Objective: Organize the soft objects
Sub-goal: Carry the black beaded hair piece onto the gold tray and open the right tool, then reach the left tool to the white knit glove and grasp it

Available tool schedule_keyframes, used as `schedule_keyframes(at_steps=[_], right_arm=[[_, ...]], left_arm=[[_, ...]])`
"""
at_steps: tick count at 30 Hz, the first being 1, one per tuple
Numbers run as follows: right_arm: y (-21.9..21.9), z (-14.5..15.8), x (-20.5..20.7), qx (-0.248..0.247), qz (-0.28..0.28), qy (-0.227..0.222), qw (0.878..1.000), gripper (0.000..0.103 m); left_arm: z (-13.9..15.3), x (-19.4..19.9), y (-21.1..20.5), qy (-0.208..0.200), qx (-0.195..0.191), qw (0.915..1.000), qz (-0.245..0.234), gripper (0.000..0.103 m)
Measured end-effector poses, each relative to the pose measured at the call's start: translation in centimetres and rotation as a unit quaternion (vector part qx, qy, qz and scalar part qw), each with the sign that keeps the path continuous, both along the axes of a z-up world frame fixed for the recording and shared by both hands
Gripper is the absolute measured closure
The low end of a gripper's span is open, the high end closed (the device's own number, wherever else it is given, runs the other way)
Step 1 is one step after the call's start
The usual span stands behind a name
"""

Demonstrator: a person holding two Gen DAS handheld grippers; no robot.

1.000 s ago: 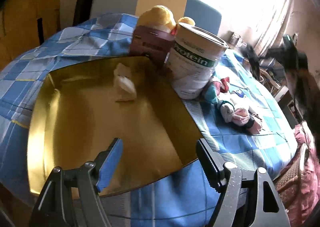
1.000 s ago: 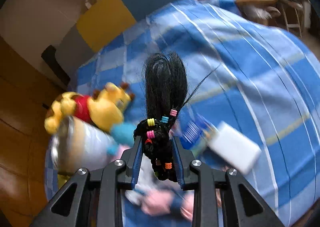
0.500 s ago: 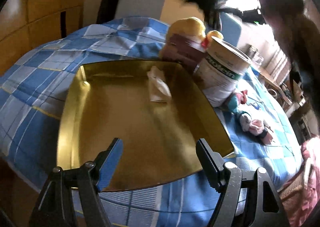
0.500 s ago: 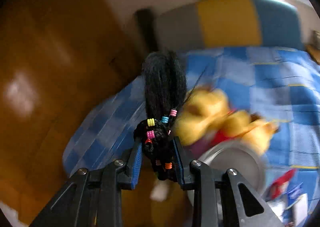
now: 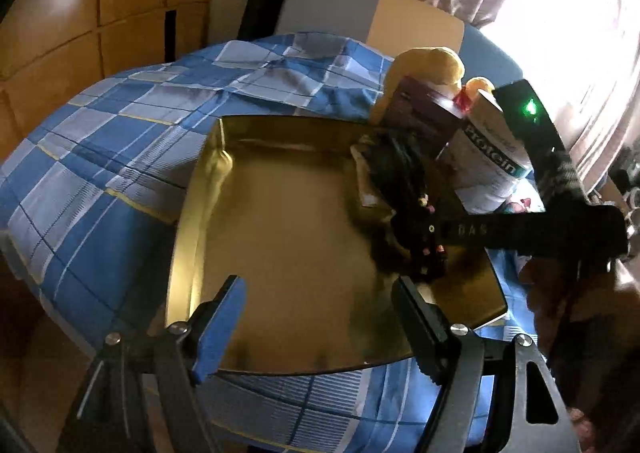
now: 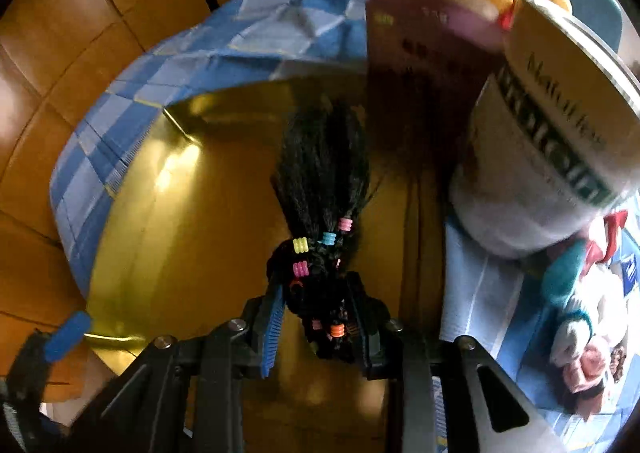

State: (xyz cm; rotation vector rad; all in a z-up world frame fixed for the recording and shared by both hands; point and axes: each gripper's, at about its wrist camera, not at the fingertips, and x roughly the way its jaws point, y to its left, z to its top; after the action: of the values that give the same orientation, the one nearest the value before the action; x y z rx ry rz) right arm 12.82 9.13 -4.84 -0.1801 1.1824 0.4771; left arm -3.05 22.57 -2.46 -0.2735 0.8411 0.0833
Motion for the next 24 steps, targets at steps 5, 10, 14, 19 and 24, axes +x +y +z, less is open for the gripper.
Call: schedule_keyframes(at_steps=[5, 10, 14, 19, 24], right_arm=[[0.0, -0.4, -0.9, 0.006, 0.006, -0.023, 1.000, 0.065], [-1.4, 1.6, -3.3, 0.016, 0.014, -0.071, 0.997, 0.060], [-2.3, 3.3, -4.5, 0.027, 0.017, -0.113, 0.993, 0.048], [-4.0, 5.0, -5.7, 0.048, 0.015, -0.145, 0.988, 0.046], [-6.9, 6.2, -6.6, 0.067, 0.001, -0.169, 0.983, 0.043]], left_arm=[[0.1, -0.2, -0.3, 0.001, 0.014, 0.9999, 0.000, 0.027], [0.5, -0.5, -1.1, -0.003, 0.039, 0.9992, -0.001, 0.027], [0.7, -0.5, -1.6, -0.002, 0.052, 0.9986, -0.007, 0.025], [0.9, -0.5, -2.7, 0.000, 0.062, 0.9979, -0.017, 0.024], [1.2, -0.4, -4.0, -0.001, 0.072, 0.9969, -0.033, 0.024]])
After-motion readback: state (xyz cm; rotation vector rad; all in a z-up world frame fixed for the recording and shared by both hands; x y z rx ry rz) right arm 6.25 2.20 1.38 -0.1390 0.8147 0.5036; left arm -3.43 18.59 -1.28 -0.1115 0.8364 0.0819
